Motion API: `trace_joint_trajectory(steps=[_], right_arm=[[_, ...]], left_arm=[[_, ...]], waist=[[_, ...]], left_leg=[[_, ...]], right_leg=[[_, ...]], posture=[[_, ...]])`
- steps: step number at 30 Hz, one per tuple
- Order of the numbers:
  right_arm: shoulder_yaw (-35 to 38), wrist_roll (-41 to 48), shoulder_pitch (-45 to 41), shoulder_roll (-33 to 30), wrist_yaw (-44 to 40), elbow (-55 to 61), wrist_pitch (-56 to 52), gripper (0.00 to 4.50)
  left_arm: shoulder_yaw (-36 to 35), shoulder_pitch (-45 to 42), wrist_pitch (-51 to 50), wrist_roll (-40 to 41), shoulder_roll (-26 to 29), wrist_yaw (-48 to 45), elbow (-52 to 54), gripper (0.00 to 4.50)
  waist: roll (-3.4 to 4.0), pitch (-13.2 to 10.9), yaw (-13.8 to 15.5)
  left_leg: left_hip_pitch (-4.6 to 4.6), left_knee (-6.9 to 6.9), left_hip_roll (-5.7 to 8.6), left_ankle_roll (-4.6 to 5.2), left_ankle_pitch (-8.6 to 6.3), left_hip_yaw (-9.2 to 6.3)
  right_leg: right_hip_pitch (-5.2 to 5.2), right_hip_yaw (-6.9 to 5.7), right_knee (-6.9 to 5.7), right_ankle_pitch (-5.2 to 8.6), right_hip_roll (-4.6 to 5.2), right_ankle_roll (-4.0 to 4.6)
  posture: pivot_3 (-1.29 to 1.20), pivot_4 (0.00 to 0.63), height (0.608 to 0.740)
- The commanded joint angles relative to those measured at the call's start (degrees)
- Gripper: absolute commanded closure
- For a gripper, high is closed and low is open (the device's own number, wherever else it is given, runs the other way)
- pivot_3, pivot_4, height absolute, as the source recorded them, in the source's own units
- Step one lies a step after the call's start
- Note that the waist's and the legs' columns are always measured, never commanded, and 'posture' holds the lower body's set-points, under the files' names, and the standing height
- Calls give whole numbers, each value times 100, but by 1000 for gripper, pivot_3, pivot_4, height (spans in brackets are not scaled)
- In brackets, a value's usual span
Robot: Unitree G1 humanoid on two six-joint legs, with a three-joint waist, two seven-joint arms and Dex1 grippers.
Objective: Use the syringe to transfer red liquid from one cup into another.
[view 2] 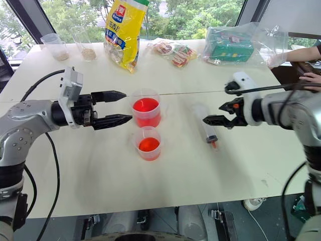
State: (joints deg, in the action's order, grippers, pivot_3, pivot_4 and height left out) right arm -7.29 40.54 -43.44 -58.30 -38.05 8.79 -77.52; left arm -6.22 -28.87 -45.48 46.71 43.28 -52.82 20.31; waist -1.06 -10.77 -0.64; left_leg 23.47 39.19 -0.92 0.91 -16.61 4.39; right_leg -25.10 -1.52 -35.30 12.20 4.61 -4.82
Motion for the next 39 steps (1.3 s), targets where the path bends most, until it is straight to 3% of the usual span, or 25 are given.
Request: trace_joint_trajectory(steps=[1, 7, 17, 23, 25, 28, 32, 35, 39], right_arm=[[-460, -530, -361, 261, -101, -602, 239, 69], [-1315, -1363, -788, 947, -432, -1700, 837, 69], [-1764, -2231, -1201, 1695, -905, -2845, 1347, 69], [-1876, -2455, -996, 1935, -1052, -2465, 1238, 2931], [-1808, -2480, -932, 1958, -1058, -2319, 1178, 3108], [-1637, -2573, -930, 1924, -970, -2063, 1124, 3108], [-773, -2447, -1095, 1846, -806, -1531, 1451, 3108], [397, -1901, -1250, 2294, -614, -1111, 2052, 3108], [1348, -1353, -1477, 3346, -142, -912, 2875, 3108]], left_arm=[[-64, -30, 117, -7, -60, 64, 124, 0], [-185, 168, 82, 67, -71, 187, 325, 0], [-282, 366, 117, 80, -112, 385, 487, 0], [-447, 414, 238, 7, 77, 181, 353, 0], [-428, 319, 334, -101, 141, 127, 218, 0], [-464, 61, 416, -133, 225, 51, -75, 0], [-532, -389, 501, -171, 255, -18, -587, 0], [-617, -671, 488, -137, 257, -19, -853, 0], [-708, -859, 527, -179, 391, -193, -1166, 0]], waist=[[0, 0, 7], [0, 0, -13], [-2, 2, -14], [-4, 4, -48], [-3, 4, -52], [-3, 5, -35], [1, 2, -20], [1, 2, -18], [1, 2, -44]], left_leg=[[1, 0, 0, 0, 0, 0], [2, -1, 0, 1, 0, 1], [-2, 0, 0, 0, 0, -1], [-8, -1, -2, -2, 1, -1], [-10, -1, -3, -2, 1, 0], [-11, -1, -3, -6, 3, -4], [-2, -1, -1, -9, 5, -3], [1, -2, -1, -8, 5, 0], [0, -6, -3, -10, 5, -1]], right_leg=[[0, -1, 0, 0, -1, 0], [-2, -1, -1, -10, -2, -18], [1, -3, -5, -12, -2, -20], [4, -4, -10, -13, -5, -21], [3, -4, -16, -13, -7, -21], [3, -11, -21, -13, -8, -21], [-7, -9, -22, -13, -6, -22], [-9, -8, -21, -14, -5, -24], [-11, -10, -25, -15, -8, -25]], posture=[[0, 150, 740], [0, 150, 740], [0, 150, 740], [0, 150, 740], [0, 150, 740], [0, 150, 740], [0, 150, 740], [0, 150, 740], [0, 150, 740]])
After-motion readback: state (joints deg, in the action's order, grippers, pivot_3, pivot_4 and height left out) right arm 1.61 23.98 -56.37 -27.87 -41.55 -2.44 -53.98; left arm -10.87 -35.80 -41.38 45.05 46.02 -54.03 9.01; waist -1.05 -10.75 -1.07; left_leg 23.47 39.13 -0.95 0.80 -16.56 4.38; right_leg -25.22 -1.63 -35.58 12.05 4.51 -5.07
